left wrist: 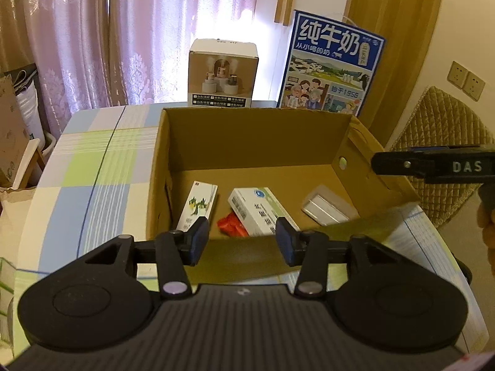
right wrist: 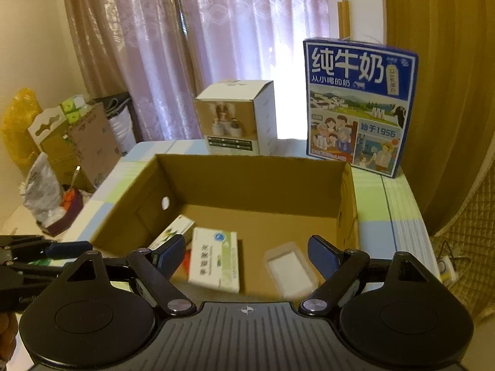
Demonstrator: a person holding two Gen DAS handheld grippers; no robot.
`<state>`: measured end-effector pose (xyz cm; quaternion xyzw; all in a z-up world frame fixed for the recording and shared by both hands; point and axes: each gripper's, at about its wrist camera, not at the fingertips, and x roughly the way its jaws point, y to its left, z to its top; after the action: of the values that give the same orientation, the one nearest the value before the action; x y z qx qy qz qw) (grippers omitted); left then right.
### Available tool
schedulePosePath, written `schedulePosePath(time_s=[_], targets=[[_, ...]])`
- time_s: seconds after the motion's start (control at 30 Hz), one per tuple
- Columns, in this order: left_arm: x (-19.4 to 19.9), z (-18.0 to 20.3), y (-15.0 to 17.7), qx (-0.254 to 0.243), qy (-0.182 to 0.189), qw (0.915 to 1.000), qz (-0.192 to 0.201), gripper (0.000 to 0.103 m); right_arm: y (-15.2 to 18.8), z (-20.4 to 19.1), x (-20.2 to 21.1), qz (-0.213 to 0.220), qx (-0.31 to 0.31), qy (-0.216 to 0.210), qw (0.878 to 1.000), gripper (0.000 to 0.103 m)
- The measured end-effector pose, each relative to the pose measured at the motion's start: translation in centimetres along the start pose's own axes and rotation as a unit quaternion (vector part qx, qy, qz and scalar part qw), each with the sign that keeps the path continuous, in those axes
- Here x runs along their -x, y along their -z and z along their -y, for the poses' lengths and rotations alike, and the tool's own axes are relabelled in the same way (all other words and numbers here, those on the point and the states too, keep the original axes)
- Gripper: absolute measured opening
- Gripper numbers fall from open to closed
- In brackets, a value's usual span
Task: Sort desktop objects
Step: 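Carry both boxes into the cardboard box and open both tools, then move both tools back toward the remaining items on the table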
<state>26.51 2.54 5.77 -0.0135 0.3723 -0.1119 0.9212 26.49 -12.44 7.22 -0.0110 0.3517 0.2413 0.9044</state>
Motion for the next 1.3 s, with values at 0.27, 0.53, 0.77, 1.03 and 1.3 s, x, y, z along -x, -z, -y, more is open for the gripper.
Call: schedulePosePath(time_s=[0.27,0.53,0.77,1.03,1.3], targets=[[6.3,1.0,3.2,-0.017,-0.001,0.9998,0.008,0.05,6.1,-2.1,6.0,-0.029,0.043,-0.035,0.998,0.09],[11.3,1.6,8.8,-0.039,-0.013,0.9991,-0.005,0.06,13.6,-1.8,10.0,-0.07,0.057,-0.031,0.995,0.094],[13.9,1.5,14.0,-0.042,-0.027,0.9984,-0.028,0.076,17.3,-0.7,11.5,-0.069,-0.007,-0.024,0.997,0.095],[14.9,0.9,18.0,-0.029,-0.042,0.9975,-0.05,0.079,19.2,1.0,12.0,-0.068,-0.075,-0.01,0.995,0.095],[15.0,1.1,19.9,-0.008,-0.041,0.9975,-0.057,0.079,19.7,0.5,12.1,-0.07,-0.054,-0.002,0.996,0.095]])
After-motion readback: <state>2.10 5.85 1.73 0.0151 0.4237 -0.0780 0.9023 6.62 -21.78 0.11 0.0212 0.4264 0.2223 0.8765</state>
